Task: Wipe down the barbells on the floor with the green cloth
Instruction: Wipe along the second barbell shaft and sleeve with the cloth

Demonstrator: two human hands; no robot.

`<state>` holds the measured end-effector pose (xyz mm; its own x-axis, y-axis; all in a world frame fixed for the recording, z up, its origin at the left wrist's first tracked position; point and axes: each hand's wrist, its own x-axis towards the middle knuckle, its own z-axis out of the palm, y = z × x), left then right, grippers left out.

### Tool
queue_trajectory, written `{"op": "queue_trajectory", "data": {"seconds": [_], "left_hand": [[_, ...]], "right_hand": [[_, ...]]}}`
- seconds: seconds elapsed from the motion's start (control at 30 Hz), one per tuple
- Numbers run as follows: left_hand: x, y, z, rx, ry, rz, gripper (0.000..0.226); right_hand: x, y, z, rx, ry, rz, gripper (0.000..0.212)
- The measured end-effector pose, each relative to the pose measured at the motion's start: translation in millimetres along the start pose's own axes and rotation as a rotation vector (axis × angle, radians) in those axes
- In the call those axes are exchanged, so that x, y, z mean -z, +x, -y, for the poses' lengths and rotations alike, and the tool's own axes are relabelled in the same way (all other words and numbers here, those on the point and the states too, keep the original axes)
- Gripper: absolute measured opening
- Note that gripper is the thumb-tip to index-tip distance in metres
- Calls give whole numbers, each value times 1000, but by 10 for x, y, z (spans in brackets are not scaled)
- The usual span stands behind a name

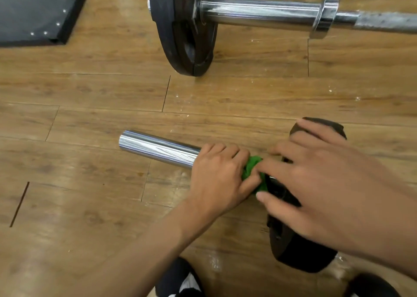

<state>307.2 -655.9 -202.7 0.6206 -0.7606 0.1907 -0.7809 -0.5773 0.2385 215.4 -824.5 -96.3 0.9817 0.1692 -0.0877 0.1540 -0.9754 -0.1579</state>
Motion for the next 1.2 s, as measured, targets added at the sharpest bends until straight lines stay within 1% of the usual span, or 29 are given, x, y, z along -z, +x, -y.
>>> {"op": "queue_trajectory", "data": {"seconds": [0.1,0.2,0.27,0.37,0.47,0.53,0.6,0.7,0.77,0.83,0.93,0.97,1.03,1.1,1.2], "left_hand": [[73,-80,124,69,24,7,34],[197,-213,393,140,60,56,36],[293,-318,630,187,87,80,37],[406,-432,916,266,107,72,38],[436,-474,793,336,120,57,36],[419,-481,525,291,99,87,35],[373,-487,205,171,34,142,34],[229,-479,-293,-4,-19,202,40],[108,-522,-559,-71,-54,203,44],[28,-553,-613,-111,-61,173,47],[19,-521,-379,-221,12,165,47],[37,-498,-267,-232,47,160,46],[106,-454,-53,-194,104,139,45],[180,-440,189,-101,113,116,46],[305,-481,700,59,119,35,44]], "right_hand": [[1,-12,-162,-10,9,37,49],[-3,-110,-227,-26,76,83,49],[5,-163,-169,-30,74,109,49],[16,-204,14,-46,16,161,49],[-9,-231,169,-65,-20,193,48],[-31,-260,235,-88,-29,187,46],[-46,-303,280,-116,-2,136,47],[-56,-347,325,-137,44,53,64],[-61,-354,341,-128,51,38,69],[-63,-351,339,-118,46,36,72],[-51,-333,304,-128,67,38,73],[-49,-327,285,-134,80,37,73],[-48,-305,230,-139,98,32,72],[-57,-273,160,-144,104,20,70],[-79,-221,54,-178,86,-8,63]]}}
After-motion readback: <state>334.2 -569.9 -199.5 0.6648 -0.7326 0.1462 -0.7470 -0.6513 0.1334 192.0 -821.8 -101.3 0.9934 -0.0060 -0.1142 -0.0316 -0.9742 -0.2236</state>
